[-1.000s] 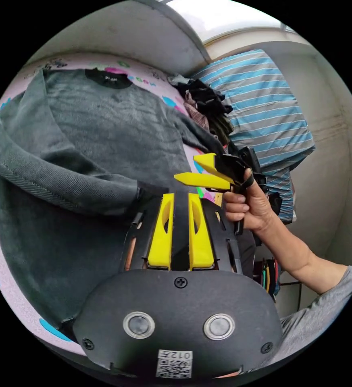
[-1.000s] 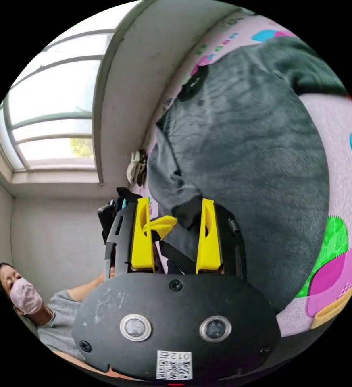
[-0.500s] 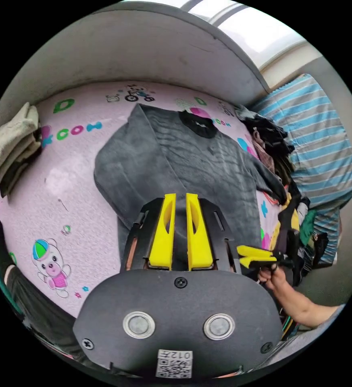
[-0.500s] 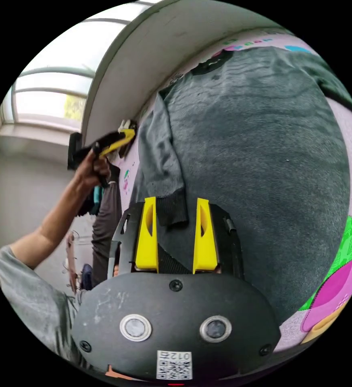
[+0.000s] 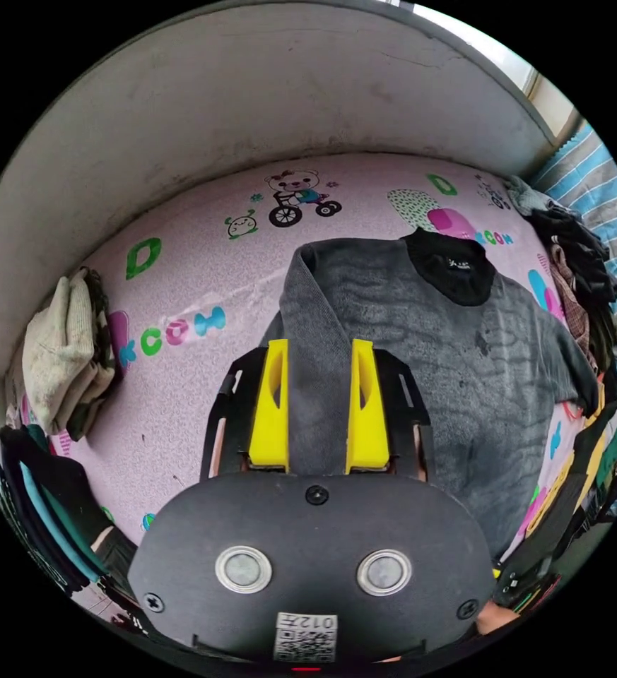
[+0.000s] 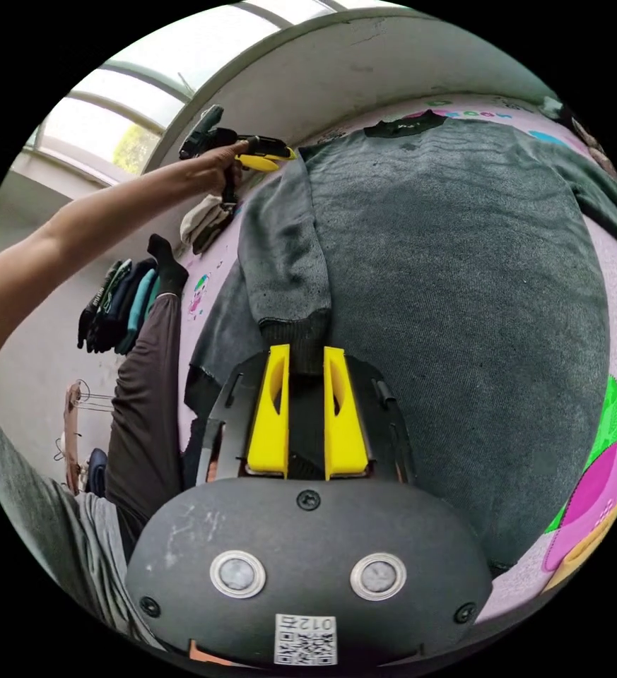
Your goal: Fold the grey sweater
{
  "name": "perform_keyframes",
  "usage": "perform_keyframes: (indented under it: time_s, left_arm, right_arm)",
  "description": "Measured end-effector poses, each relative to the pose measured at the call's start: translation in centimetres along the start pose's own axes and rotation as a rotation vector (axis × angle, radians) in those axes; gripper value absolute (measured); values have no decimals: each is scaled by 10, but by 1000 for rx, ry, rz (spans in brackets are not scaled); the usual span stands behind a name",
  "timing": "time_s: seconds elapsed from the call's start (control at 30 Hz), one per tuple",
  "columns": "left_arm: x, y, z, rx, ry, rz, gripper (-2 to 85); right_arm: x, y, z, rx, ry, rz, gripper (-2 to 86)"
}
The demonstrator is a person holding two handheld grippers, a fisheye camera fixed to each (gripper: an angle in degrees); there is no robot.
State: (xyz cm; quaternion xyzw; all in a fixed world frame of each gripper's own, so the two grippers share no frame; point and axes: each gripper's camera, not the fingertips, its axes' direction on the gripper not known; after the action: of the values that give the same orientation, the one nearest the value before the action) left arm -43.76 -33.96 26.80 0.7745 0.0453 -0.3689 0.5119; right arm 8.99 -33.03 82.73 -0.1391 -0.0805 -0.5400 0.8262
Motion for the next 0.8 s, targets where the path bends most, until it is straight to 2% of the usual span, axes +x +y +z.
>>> perform_keyframes:
  time_s: [0.1,0.2,0.37,0.47,0.63,0.8]
  left_arm:
    - [18,-17,4,-3,-57,14,103]
    - [35,-26,11,-29,-181,54,78]
    - [38,-27,-2,-29,-171,117,34]
    - [18,-30,-25,-20,-123,94,22]
    - [-37,-47,-63,-68,125,-40,15]
    - [-53,-53,-60,-87,299,-144,15]
  right_arm:
    - [8,3,10,2,-70,18,89]
    - [10,7,20,-5,-7,-7,50]
    - [23,15,20,10,-62,-10,2]
    - [23,12,-2,55,-96,-51,-3]
    - [44,-24,-73,149,-123,-97,-3]
    - [106,-96,-129,197,-4,-28,8]
